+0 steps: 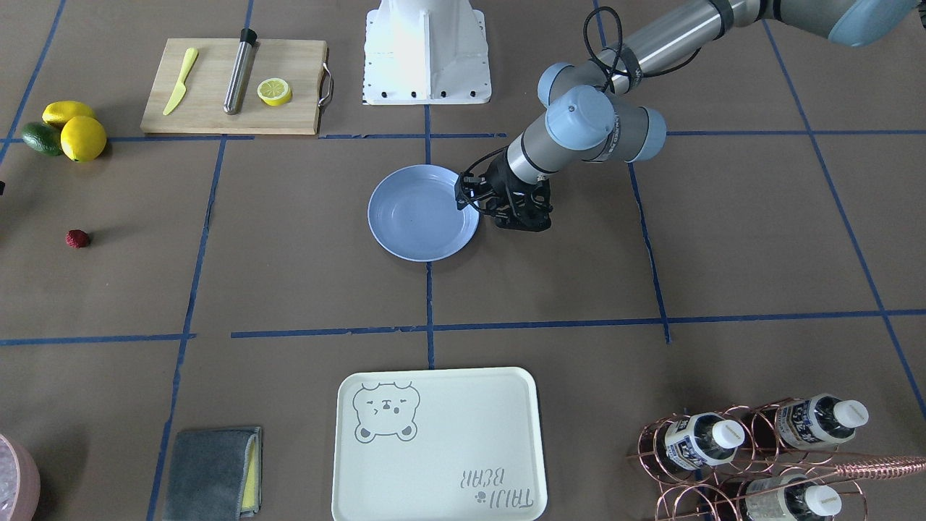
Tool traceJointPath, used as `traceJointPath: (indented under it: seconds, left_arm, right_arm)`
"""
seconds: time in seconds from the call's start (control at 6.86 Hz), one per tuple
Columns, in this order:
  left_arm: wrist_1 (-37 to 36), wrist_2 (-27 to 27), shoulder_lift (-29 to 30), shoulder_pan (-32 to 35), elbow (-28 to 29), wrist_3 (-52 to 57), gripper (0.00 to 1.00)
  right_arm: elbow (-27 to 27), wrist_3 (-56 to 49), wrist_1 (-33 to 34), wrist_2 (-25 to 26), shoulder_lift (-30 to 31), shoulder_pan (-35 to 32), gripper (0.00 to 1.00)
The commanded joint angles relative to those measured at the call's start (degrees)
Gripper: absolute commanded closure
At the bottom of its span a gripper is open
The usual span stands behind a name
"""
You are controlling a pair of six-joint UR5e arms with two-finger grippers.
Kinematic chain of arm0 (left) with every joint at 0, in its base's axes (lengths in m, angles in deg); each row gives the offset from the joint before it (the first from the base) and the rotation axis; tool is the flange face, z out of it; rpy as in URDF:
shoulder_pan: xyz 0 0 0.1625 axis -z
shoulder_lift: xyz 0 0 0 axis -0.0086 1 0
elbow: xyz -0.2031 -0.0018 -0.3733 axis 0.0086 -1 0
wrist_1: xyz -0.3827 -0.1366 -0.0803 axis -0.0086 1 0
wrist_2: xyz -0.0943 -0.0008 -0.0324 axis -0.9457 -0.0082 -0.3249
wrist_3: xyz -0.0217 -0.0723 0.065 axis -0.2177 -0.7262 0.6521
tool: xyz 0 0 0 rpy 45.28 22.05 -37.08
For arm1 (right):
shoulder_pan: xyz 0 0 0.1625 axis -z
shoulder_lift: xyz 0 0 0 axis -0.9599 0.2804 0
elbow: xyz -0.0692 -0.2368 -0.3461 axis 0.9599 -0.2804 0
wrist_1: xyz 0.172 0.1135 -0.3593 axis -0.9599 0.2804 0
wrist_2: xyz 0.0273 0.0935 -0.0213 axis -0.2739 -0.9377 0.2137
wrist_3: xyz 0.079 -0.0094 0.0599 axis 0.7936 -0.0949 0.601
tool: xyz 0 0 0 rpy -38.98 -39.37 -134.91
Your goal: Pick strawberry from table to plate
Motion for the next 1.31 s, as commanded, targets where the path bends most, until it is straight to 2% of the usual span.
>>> traceJointPath:
  seconds: [0.0,0.15,0.29,0.73,1.17]
  left_arm:
    - [0.33,0.0,-0.19,0.3,-1.67,-0.03,0.25]
    - [0.33,0.0,-0.19,0.3,-2.02,-0.12,0.24]
    - [0.24,0.0,-0.28,0.3,-2.28,-0.03,0.23]
    - [0.33,0.0,-0.37,0.3,-2.37,-0.12,0.21]
    - [0.33,0.0,-0.54,0.3,-2.64,-0.12,0.2]
  right_arm:
    - [-3.44,14.49,-13.65,8.38,0.06,9.05,0.0]
    - [-5.11,19.96,-19.21,15.65,-0.12,14.66,0.0]
    - [-7.3,21.06,-21.7,16.5,-0.47,16.19,0.0]
    - [-10.74,20.72,-21.72,16.86,-3.97,17.52,0.0]
    - [-11.2,20.45,-21.72,16.51,-3.28,17.53,0.07]
